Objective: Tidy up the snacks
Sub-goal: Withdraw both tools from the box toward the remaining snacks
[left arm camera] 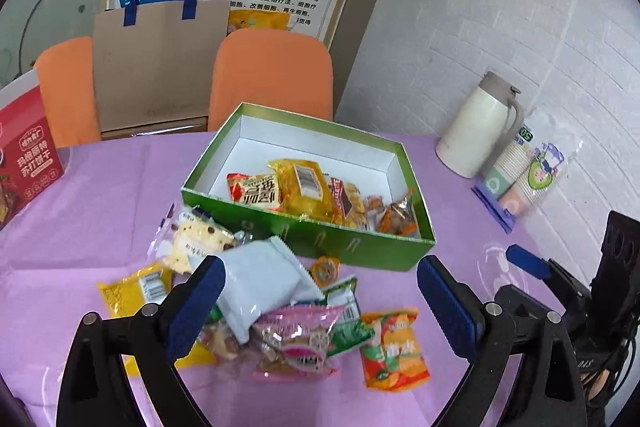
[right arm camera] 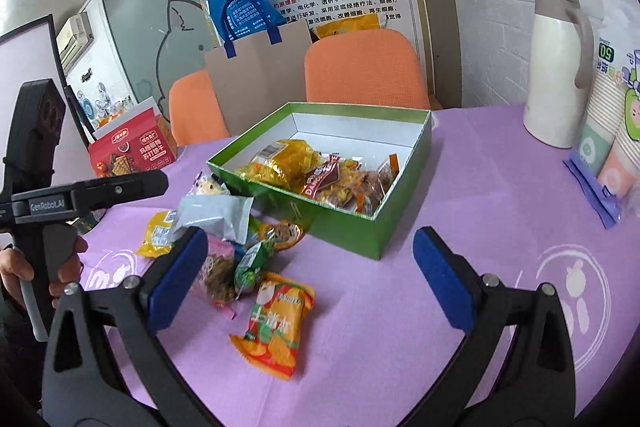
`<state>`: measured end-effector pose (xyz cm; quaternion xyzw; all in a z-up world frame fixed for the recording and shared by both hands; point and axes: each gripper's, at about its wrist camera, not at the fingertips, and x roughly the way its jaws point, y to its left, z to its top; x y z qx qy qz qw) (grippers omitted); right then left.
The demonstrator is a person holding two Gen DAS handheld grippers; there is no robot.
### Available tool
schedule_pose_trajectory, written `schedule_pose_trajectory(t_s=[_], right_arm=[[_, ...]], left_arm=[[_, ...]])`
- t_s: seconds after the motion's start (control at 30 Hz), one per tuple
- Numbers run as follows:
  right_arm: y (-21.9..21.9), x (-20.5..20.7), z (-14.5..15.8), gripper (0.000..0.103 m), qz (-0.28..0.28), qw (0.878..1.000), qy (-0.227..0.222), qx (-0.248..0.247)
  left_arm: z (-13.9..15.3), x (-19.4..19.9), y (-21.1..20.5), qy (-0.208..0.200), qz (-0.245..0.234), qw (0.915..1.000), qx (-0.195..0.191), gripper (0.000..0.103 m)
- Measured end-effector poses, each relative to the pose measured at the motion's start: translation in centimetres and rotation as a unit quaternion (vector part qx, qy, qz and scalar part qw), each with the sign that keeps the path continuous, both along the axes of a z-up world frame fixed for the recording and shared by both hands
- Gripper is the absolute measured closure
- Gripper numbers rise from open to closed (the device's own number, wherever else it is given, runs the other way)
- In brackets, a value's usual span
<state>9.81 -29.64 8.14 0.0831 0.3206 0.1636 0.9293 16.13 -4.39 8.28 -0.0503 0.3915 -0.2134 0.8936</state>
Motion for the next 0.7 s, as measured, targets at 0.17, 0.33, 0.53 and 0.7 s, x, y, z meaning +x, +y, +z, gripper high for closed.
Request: schedule_pose_trajectory(t_s=[0.17,0.33,0.53,0.7], right_arm=[[0.7,-2.2,-1.9,0.001,0.013,0.999,0.029,-0.007],[1.8,-3.7,-4.2,0.001,0.027,0.998,0.058,-0.017],[3.0,-4.1,-6.3,0.001,0.039,0.996,0.081,-0.023],[4.0,-3.5,-7.3,0.001,0.045,0.994,0.094,-0.031]], left_arm=[[-1.7,-4.0,1.5,0.01,-0.009,0.9995,0.028,0.004],[-4.6,-7.0,3.4,0.03,-0.002,0.9986,0.043,0.005],[-6.9,-8.8,7.0,0.036,0.037,0.9983,0.027,0.004],[-7.8,-8.9,9.3,0.047,0.063,0.9966,0.022,0.004]])
